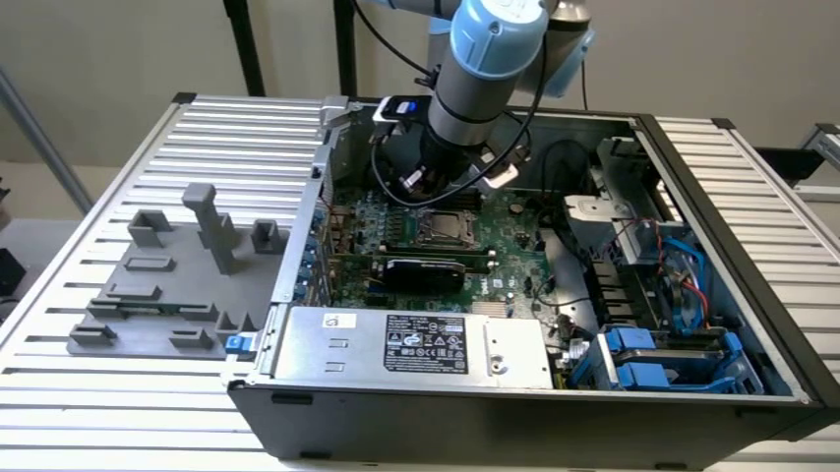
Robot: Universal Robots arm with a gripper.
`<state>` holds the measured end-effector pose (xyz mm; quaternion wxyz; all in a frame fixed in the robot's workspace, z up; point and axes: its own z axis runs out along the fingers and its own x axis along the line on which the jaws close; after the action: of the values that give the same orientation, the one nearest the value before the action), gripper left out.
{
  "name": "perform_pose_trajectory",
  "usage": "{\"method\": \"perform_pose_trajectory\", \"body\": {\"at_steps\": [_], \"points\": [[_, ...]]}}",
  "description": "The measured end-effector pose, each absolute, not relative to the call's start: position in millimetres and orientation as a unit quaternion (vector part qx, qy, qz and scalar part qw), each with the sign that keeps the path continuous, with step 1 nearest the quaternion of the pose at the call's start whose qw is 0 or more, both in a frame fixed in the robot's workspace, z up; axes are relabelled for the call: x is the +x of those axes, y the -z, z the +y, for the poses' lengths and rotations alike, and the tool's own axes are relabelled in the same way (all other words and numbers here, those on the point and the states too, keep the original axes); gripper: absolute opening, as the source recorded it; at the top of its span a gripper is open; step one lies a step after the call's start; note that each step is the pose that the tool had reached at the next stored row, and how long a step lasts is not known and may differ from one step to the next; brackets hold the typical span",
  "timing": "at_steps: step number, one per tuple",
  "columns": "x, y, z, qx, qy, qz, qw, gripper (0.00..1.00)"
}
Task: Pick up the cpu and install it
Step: 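Install the first cpu locking lever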
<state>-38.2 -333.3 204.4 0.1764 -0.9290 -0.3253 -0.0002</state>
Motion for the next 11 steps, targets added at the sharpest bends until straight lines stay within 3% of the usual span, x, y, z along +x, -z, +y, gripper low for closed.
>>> {"method": "perform_pose_trajectory", "body": {"at_steps": [11], "points": [[-37.6,-203.0,-333.3,-0.93,-0.002,-0.325,0.171,0.11]]}}
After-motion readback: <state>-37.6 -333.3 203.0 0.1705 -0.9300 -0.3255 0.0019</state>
